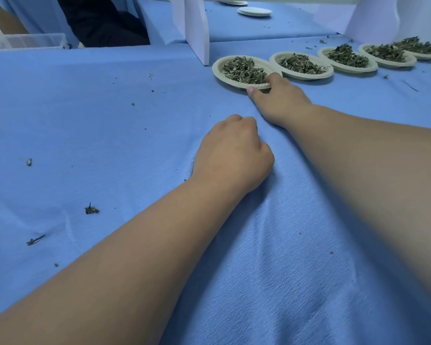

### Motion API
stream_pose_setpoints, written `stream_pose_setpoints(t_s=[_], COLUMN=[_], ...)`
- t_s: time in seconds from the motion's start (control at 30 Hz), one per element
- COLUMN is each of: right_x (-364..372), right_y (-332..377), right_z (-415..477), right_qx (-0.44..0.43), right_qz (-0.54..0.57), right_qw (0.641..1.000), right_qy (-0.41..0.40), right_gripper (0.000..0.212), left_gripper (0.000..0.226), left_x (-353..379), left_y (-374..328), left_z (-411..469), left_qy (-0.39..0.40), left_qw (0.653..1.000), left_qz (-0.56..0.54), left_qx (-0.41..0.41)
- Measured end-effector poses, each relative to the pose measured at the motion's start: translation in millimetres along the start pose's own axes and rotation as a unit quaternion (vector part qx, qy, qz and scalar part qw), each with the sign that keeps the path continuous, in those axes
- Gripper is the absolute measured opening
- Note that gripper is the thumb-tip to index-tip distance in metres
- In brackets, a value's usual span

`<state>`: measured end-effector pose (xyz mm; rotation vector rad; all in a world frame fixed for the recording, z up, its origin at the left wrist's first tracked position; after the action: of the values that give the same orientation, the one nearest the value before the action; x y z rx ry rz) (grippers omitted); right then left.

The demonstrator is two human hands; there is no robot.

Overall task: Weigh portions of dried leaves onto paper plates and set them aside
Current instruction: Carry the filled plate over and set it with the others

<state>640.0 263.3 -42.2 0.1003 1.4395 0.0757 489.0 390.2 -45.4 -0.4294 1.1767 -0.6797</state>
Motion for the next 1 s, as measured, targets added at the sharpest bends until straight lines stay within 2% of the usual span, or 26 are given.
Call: stream_pose_setpoints(t_s=[0.27,0.47,0.63,0.73,0.9,1.0], right_x=[-4,-6,-14,-19,-32,-45], right_y=[-2,-26,-48,-65,-94,-112], right_z=[-16,-64,-114,-151,-231,-278], right_qx=[0.003,0.001,-0.023,-0.034,-0.072,-0.077], right_qz=[0.017,-0.024,-0.058,-0.05,-0.033,-0.043], right_qw=[1.0,1.0,0.998,0.998,0.997,0.996], right_qy=[-0.007,-0.011,-0.002,0.011,0.014,0.034], right_gripper=[0.082,0.075,0.059,0.055,0.052,0.051], left_gripper=[0.024,0.026,0.021,0.034,0.034,0.03], left_x=[0,2,4,11,30,33], left_y=[1,-5,-19,-41,-80,-97], left_z=[2,0,-5,-19,-73,-102], left_qy=[-0.002,0.017,0.071,0.092,0.155,0.167], left_qw=[1.0,1.0,0.995,0.994,0.979,0.975], left_qz=[0.0,0.021,0.063,0.046,0.07,0.081], left_qx=[0.0,0.011,0.023,0.021,0.114,0.12])
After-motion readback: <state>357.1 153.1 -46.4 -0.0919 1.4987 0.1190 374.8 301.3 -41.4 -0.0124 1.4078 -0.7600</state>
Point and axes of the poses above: each hand's wrist, its own z-axis towards the middle knuckle, its own x-axis out of the palm, y = z × x, the point moved 3 cm from there along z, towards the middle knuckle, and after that the axes turned 13 degrees about -z, right-handed, at the moved point
